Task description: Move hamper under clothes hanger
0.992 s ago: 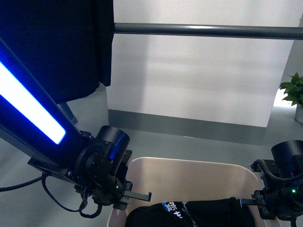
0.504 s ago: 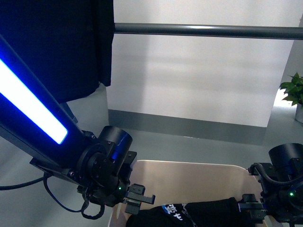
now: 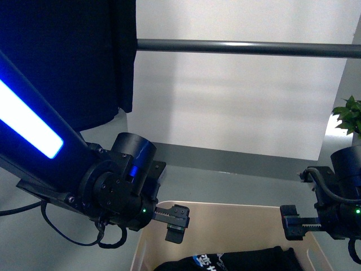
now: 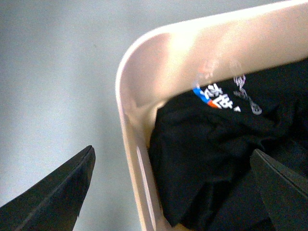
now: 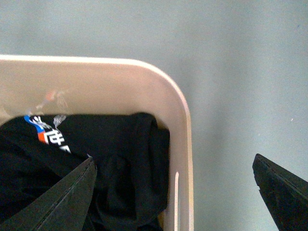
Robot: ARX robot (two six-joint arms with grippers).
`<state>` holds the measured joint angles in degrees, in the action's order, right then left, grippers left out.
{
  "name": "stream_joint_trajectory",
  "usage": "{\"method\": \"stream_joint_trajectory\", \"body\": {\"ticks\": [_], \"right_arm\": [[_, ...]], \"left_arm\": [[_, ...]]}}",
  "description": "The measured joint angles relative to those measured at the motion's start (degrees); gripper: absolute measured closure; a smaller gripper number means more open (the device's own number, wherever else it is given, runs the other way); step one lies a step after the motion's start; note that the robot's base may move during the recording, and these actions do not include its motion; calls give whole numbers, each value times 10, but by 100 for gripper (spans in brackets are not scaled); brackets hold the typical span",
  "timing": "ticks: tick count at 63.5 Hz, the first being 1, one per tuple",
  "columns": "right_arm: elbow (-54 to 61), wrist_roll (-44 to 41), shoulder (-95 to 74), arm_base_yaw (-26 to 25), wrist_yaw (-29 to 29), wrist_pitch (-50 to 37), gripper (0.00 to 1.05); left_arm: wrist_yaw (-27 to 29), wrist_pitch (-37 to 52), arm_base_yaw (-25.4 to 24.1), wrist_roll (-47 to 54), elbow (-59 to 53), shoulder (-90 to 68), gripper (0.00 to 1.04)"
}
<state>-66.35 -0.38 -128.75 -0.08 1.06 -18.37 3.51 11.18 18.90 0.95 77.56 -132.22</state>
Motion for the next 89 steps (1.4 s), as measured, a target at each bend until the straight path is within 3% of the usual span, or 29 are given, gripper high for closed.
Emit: {"method": "stream_joint_trajectory", "body": {"ticks": [12,32,37,45,65,71,81,89], "right_arm": [[127,32,129,8,12,-140,8],[338,74,370,39,68,-311,8],[402,73,448,59,118,-359,8],[465,32,519,57,52,-387,24],[549,8,612,39,28,-371,68],[569,6,644,14,-7,-358,82],[602,5,680,2,-7,-362,104],[626,5,701,2,-9,-354,102]], "left_arm": [[38,153,3,-21,-109,122,7],[41,298,34,-60,-320,342,7],[161,424,60,-35,-427,408,22],[174,475,36,-23,-524,491,42],[108,464,-36,-19,-642,607,87],[92,451,-56,-17,-665,644,101],[68,457,-83,-17,-703,683,101],[51,445,-98,-16,-730,707,101]]}}
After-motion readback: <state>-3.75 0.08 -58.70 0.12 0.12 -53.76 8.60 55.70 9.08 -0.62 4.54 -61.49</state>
